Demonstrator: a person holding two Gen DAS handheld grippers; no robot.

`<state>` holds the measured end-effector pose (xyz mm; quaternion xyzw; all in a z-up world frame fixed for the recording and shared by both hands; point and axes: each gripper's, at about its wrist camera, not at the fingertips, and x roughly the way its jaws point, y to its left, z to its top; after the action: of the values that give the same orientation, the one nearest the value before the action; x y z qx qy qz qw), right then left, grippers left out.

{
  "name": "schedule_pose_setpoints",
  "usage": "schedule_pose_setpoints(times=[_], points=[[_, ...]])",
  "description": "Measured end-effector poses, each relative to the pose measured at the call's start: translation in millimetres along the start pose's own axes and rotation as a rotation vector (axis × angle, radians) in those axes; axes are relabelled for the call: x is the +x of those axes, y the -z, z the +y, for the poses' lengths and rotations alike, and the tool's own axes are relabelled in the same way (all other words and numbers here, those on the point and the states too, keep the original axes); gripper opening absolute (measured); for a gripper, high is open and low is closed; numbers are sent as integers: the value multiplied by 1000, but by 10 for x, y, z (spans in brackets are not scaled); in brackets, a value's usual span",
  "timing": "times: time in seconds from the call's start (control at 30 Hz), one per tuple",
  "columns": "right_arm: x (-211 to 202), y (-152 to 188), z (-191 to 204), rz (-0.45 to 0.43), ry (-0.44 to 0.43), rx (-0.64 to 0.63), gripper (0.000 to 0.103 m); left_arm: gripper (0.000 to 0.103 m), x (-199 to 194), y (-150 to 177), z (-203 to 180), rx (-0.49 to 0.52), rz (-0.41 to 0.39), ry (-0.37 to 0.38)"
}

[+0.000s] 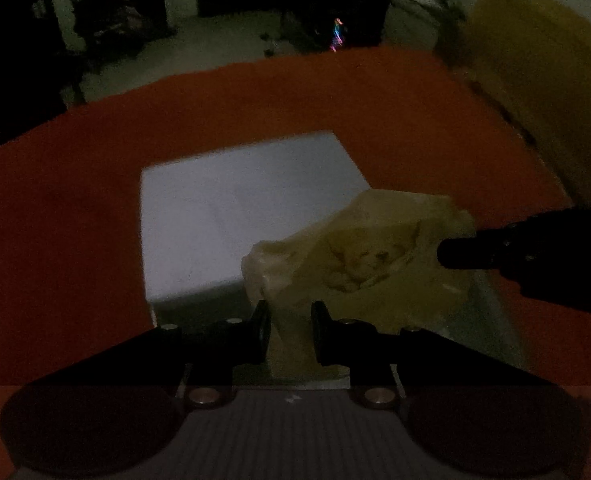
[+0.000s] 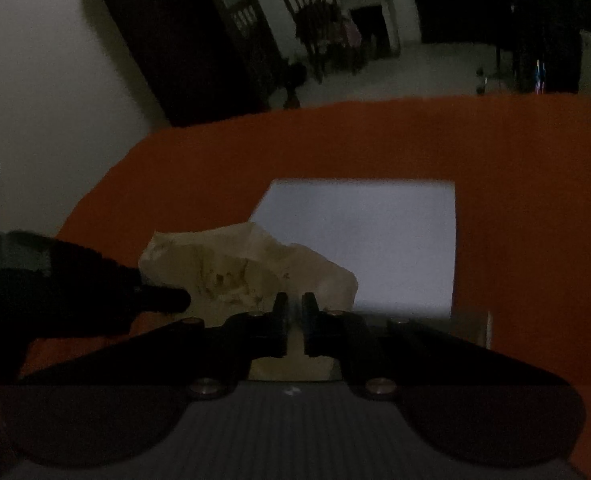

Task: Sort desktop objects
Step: 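Lower the paper bag into the box and open the left tool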

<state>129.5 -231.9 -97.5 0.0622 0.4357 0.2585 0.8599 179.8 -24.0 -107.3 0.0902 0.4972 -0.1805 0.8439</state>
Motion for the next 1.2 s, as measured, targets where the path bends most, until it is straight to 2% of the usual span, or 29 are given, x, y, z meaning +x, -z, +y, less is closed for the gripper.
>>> schedule_pose_setpoints(times=[0.17,0.27,0.53,0.7,1.2], points=[[203,487,-29,154,-19,29,7,18,331,336,-127,6,125,13],[393,679,-35,224,-23,33,7,18,537,434,-122,-5,160,-9],[521,816,34,221,17,3,7,18,884,562,-253,11,153,-101],[563,827,27,225,60,6,7,18,988,609,-280,13,162,-119],[582,838,120,249,104,28,10,18,1094,624,-359,20,173,-142]])
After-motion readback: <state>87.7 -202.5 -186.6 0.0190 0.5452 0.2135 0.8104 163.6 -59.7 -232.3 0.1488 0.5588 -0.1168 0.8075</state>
